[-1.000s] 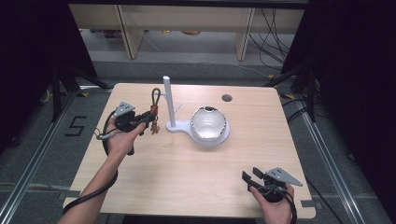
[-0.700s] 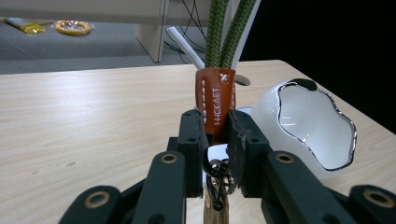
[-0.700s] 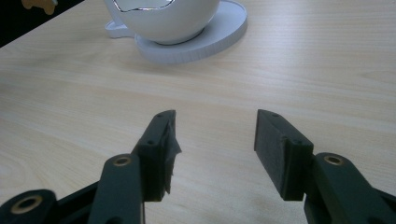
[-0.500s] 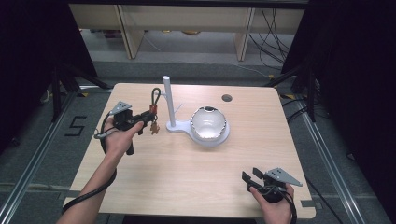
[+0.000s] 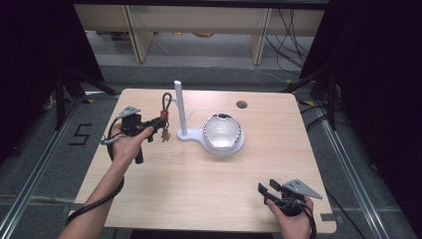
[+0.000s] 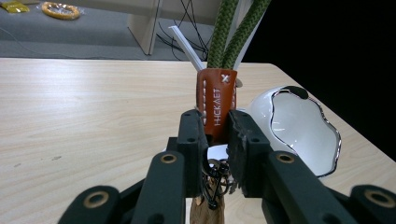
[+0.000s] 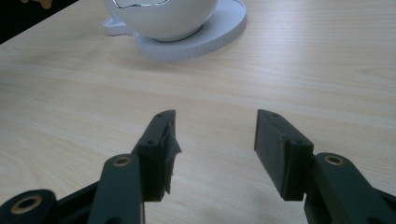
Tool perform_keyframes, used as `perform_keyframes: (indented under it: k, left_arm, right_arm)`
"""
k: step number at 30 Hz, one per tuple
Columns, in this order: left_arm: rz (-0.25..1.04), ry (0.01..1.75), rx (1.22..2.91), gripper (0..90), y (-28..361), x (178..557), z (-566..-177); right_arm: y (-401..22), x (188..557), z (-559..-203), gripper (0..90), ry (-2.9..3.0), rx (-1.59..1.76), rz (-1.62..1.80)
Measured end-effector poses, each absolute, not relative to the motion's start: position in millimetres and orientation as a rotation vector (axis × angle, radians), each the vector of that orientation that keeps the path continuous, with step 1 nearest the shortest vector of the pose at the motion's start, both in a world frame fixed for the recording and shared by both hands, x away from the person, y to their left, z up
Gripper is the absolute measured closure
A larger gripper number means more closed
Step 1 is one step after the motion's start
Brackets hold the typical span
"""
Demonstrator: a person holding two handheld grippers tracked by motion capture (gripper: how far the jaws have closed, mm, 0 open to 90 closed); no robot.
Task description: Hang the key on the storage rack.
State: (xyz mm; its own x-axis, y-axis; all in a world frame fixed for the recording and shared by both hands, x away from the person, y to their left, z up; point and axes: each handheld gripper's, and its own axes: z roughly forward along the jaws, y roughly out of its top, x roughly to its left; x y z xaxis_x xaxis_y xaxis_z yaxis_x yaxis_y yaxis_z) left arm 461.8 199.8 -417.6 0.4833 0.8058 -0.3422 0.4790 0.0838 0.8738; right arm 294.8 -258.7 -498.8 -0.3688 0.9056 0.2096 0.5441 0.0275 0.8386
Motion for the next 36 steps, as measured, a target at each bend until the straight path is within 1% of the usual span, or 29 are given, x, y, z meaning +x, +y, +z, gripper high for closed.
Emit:
perform_keyframes:
  k: [1,2,4,8,10,13,17,21,22,36]
  left_arm:
    - [0.344,1.15,1.56,74.6,200,462,-417]
    - [0.34,1.151,1.561,74.6,201,462,-417]
    - [0.337,1.149,1.564,74.6,202,461,-416]
    - [0.33,1.157,1.57,74.5,203,462,-415]
    - [0.323,1.16,1.577,74.4,202,464,-415]
    - [0.324,1.166,1.586,74.3,199,466,-414]
    - [0.32,1.164,1.583,74.2,197,467,-415]
    - [0.335,1.165,1.602,74.0,195,467,-415]
    - [0.338,1.164,1.608,74.0,194,467,-415]
    - [0.396,1.146,1.628,74.0,185,466,-419]
  right_arm:
    - [-257,293,-498,49.3,1.92,1.516,1.286]
    - [-259,296,-500,49.2,1.923,1.45,1.283]
    - [-256,294,-499,49.3,1.912,1.51,1.307]
    - [-257,295,-499,49.3,1.917,1.503,1.293]
    - [-259,296,-500,49.3,1.918,1.468,1.289]
    - [-255,293,-498,49.3,1.911,1.543,1.305]
    - [-257,294,-500,49.2,1.903,1.513,1.297]
    - [-256,293,-499,49.2,1.914,1.552,1.297]
    - [-259,296,-502,49.2,1.923,1.486,1.319]
    - [-259,295,-500,49.1,1.924,1.494,1.283]
